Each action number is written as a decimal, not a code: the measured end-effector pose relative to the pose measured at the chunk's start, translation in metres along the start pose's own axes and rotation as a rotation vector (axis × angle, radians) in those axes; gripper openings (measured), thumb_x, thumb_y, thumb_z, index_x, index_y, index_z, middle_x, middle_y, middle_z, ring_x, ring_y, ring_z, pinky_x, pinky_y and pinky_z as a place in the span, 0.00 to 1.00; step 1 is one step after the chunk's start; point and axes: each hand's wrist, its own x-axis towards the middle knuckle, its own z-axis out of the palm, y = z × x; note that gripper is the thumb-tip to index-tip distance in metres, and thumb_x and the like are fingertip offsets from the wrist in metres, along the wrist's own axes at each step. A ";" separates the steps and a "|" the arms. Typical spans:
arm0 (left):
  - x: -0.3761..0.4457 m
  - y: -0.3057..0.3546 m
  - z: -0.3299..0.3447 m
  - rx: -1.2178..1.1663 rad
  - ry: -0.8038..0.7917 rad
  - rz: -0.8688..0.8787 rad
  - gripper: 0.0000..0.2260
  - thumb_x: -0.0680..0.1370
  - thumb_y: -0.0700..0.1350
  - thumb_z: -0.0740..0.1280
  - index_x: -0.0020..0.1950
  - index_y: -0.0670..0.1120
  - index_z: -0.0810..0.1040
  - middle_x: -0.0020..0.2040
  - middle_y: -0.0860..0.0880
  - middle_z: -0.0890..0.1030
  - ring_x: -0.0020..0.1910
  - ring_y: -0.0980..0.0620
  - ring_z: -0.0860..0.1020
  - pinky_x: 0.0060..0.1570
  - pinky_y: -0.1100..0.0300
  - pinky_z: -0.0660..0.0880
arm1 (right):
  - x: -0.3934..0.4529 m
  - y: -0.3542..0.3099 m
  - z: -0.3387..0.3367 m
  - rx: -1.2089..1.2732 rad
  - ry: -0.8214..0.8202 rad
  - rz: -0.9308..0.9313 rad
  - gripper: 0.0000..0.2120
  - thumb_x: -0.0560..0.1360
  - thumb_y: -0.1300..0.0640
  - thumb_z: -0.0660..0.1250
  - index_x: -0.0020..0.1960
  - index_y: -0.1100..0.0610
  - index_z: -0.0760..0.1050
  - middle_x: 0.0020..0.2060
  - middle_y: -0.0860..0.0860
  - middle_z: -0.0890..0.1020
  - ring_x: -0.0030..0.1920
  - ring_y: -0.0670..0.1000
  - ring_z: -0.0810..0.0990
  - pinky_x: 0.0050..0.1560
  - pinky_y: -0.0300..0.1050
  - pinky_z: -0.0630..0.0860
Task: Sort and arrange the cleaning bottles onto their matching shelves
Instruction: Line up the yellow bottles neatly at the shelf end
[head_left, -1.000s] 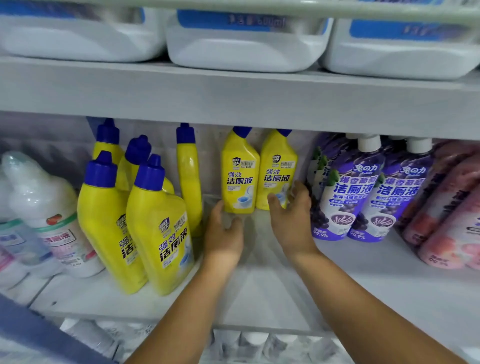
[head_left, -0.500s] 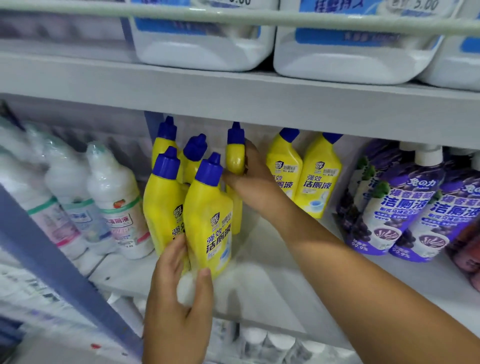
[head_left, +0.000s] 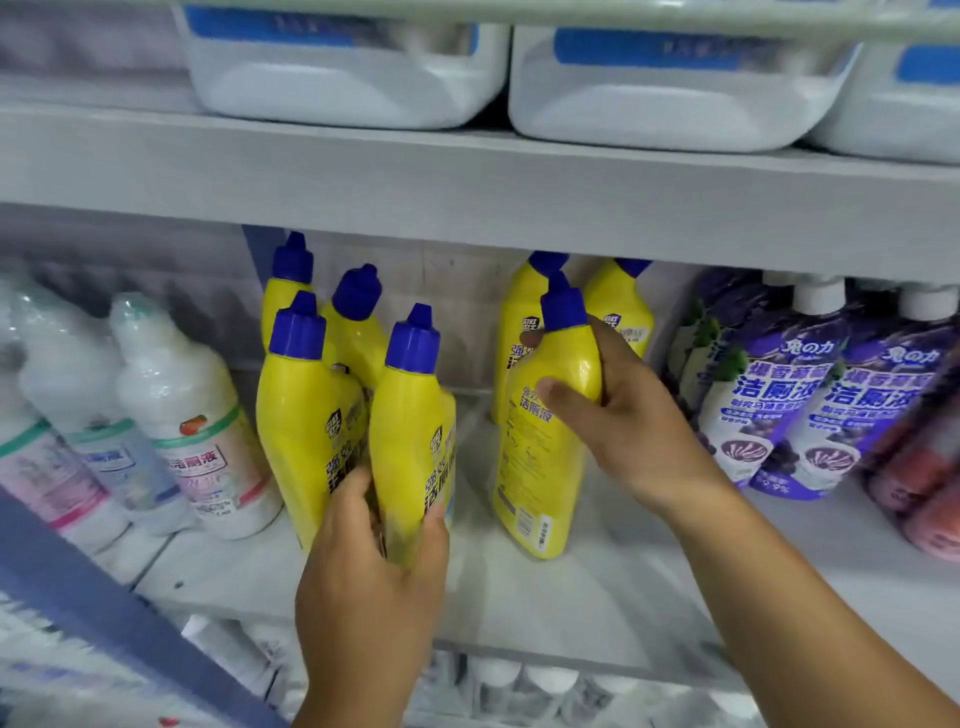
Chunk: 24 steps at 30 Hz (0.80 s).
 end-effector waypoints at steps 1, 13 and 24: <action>0.002 0.001 0.003 0.004 -0.025 0.000 0.25 0.70 0.58 0.75 0.64 0.62 0.71 0.52 0.59 0.81 0.49 0.50 0.82 0.46 0.47 0.79 | -0.003 0.003 -0.010 0.003 -0.003 -0.003 0.21 0.79 0.62 0.69 0.71 0.53 0.73 0.59 0.48 0.84 0.58 0.50 0.84 0.58 0.43 0.80; 0.012 0.022 0.048 -0.045 -0.324 0.104 0.33 0.64 0.66 0.76 0.66 0.61 0.69 0.50 0.56 0.80 0.39 0.57 0.79 0.37 0.55 0.78 | -0.027 0.038 -0.059 0.090 0.077 0.059 0.23 0.78 0.64 0.70 0.71 0.54 0.71 0.62 0.53 0.82 0.59 0.49 0.83 0.59 0.46 0.80; 0.031 0.015 0.061 -0.201 -0.565 -0.041 0.40 0.56 0.63 0.81 0.63 0.70 0.66 0.53 0.56 0.82 0.42 0.59 0.82 0.41 0.53 0.83 | -0.046 0.064 -0.066 0.153 0.039 0.210 0.16 0.78 0.64 0.68 0.64 0.55 0.72 0.56 0.49 0.85 0.54 0.42 0.84 0.51 0.36 0.79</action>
